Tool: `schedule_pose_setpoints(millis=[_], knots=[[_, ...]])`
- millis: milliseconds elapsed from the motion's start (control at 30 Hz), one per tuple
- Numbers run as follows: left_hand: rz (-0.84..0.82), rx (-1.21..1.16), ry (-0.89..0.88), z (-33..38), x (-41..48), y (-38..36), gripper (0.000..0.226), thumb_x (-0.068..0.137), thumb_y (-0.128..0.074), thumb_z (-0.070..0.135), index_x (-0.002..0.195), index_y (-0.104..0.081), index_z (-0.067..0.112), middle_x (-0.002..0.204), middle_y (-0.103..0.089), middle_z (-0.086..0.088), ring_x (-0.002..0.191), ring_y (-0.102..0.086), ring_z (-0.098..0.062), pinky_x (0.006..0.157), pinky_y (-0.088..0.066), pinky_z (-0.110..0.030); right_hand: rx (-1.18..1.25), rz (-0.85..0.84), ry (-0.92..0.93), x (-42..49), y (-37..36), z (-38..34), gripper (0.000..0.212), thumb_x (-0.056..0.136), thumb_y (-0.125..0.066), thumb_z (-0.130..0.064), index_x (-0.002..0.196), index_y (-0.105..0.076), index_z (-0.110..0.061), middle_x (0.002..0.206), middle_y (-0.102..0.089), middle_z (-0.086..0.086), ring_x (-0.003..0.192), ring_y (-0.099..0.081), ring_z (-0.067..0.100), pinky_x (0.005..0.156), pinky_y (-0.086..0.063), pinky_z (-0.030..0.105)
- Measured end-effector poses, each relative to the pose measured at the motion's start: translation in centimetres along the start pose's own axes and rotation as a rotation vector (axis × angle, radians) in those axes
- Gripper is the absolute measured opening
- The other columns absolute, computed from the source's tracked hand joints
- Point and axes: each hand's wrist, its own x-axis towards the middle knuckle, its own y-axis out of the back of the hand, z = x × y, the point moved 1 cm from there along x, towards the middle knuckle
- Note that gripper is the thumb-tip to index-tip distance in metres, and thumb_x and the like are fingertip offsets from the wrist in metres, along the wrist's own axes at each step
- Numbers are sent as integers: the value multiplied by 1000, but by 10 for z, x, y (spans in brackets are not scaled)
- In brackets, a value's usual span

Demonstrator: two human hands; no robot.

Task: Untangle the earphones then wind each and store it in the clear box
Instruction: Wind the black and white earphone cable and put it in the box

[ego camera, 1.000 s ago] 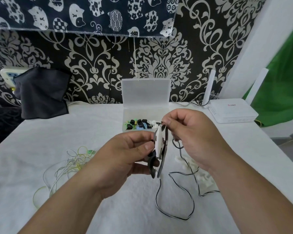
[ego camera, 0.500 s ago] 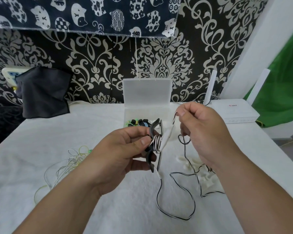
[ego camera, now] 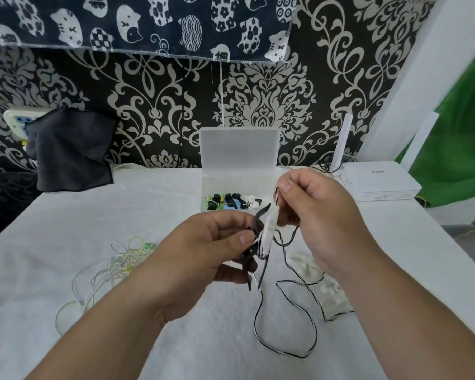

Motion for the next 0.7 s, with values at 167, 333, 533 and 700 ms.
schedule_pose_setpoints(millis=[167, 333, 533, 700], knots=[[9, -72, -37, -3, 2, -1, 27, 82, -61, 18, 104, -70, 6, 79, -68, -8, 67, -63, -20, 59, -54, -30, 73, 24, -85, -3, -10, 2, 28, 102, -50, -11, 75, -60, -13, 57, -60, -5, 52, -52, 12, 53, -44, 25], [33, -81, -105, -4, 4, -2, 24, 85, -60, 18, 104, -70, 8, 81, -68, -9, 72, -62, -25, 63, -54, -31, 192, 16, -158, -2, -12, 3, 28, 100, -51, -6, 74, -61, -10, 57, -57, 1, 50, -49, 14, 49, -43, 23], [-4, -29, -53, -2, 0, -3, 13, 92, -64, 10, 102, -72, 7, 76, -67, -6, 67, -62, -20, 58, -54, -31, 165, 27, -136, -2, -10, 5, 28, 98, -58, -14, 71, -66, -18, 59, -53, 2, 59, -46, 23, 59, -40, 36], [-7, -41, -89, -2, 0, -1, 20, 85, -62, 17, 101, -72, 9, 89, -71, -16, 69, -62, -20, 60, -54, -30, 183, -21, -179, -4, -13, 1, 30, 98, -56, -11, 70, -65, -15, 55, -55, -1, 54, -45, 19, 55, -40, 31]])
